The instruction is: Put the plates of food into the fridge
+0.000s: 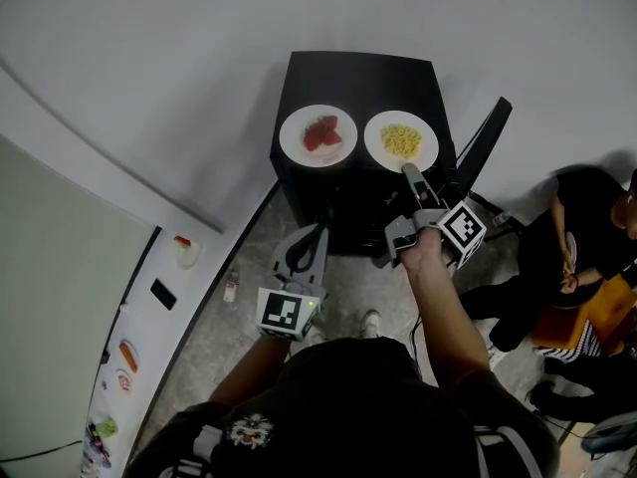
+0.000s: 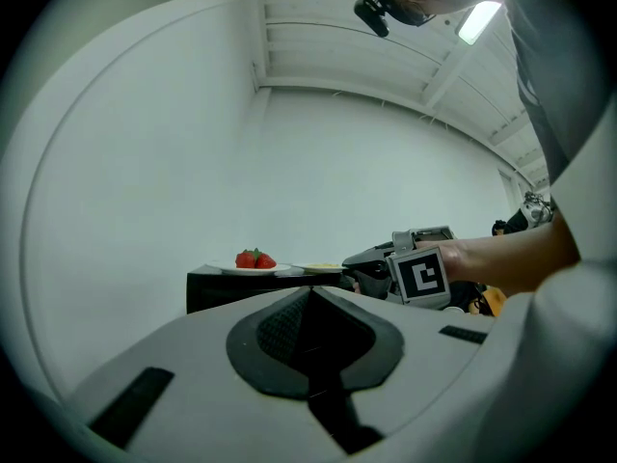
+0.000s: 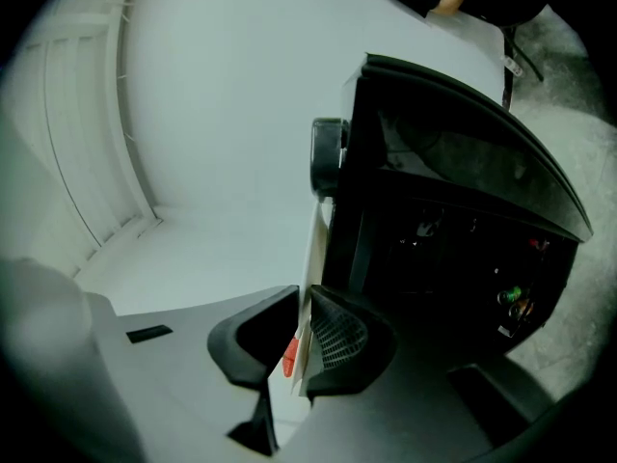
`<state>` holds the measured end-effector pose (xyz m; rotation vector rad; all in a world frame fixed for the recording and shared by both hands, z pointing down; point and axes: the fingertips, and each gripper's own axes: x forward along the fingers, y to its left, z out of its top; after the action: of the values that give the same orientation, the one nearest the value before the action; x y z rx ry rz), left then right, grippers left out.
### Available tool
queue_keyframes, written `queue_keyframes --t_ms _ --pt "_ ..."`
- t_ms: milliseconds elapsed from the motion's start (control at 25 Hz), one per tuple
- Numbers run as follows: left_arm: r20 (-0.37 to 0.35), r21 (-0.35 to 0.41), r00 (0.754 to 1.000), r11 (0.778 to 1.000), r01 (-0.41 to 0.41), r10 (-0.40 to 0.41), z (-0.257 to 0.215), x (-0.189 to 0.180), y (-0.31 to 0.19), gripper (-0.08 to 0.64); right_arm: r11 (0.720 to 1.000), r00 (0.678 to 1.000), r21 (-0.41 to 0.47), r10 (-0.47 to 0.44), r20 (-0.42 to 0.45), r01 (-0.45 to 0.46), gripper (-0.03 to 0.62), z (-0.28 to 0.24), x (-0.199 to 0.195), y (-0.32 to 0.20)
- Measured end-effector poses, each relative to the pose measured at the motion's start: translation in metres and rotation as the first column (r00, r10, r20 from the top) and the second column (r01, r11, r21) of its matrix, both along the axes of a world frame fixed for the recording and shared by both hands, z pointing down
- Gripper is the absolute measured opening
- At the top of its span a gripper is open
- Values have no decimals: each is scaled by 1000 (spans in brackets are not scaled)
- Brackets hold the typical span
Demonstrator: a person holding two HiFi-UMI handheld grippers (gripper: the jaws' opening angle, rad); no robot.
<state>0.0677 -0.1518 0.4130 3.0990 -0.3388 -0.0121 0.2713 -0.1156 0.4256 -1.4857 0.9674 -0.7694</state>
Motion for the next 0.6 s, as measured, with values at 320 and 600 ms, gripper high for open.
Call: queue_keyframes --t_ms 320,600 --pt "-16 55 1000 998 -17 18 -11 -1 12 23 1000 1000 12 -10 -20 10 46 -2 -5 9" --pt "1 30 1000 999 -16 16 0 7 3 23 1000 1000 21 -18 -21 18 44 4 -9 13"
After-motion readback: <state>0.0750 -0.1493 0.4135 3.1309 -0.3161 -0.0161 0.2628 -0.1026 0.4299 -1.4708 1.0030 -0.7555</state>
